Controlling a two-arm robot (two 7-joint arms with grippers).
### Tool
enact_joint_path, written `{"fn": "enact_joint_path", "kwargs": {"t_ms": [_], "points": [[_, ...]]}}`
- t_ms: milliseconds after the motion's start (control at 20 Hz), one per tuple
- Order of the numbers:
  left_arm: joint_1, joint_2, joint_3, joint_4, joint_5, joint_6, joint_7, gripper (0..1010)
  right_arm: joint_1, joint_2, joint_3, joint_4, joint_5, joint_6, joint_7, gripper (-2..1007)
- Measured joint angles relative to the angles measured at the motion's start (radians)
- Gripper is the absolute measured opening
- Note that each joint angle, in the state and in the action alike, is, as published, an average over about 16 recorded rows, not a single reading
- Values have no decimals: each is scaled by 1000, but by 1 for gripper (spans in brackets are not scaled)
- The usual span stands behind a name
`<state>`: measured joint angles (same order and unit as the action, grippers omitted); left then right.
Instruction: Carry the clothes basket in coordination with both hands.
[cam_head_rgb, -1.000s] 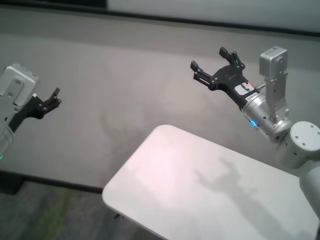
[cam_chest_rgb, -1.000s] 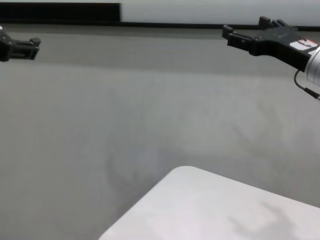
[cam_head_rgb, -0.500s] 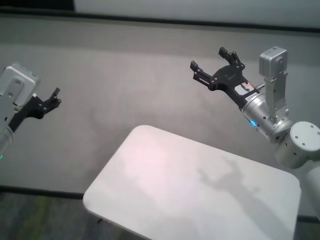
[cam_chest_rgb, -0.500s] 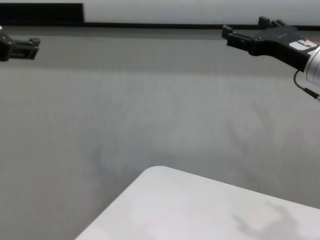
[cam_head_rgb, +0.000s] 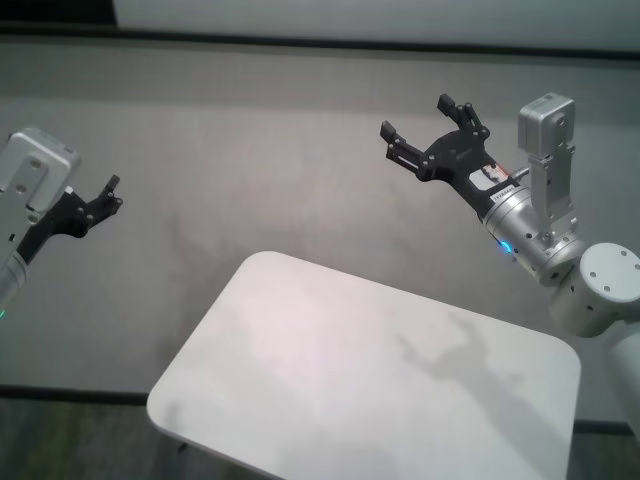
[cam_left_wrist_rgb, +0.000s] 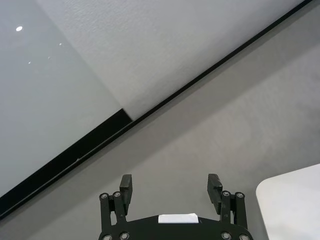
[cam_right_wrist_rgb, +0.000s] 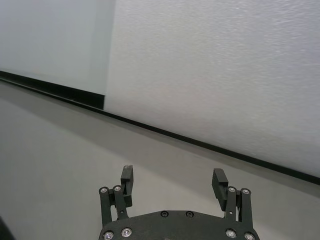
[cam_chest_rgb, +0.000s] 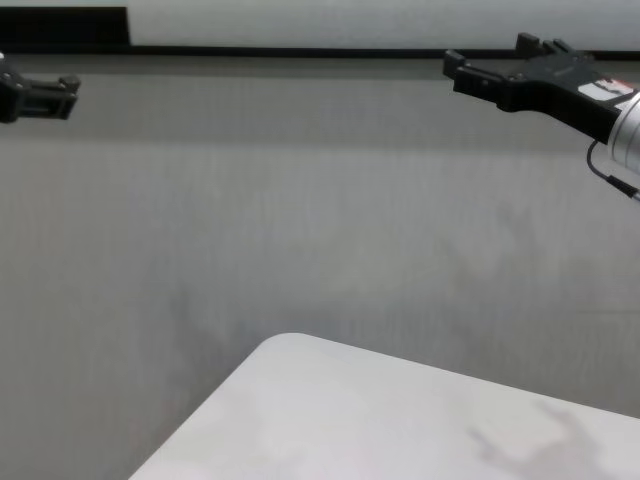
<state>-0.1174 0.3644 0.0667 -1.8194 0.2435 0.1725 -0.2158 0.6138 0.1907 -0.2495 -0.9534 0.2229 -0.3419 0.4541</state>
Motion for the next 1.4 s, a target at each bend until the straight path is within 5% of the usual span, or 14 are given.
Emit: {"fn": "enact_joint_path", "kwargs": {"t_ms": [1400], "points": [[0, 0, 0, 0, 0, 0, 0, 1002, 0, 0, 0, 0, 0, 0, 0, 1001]]}}
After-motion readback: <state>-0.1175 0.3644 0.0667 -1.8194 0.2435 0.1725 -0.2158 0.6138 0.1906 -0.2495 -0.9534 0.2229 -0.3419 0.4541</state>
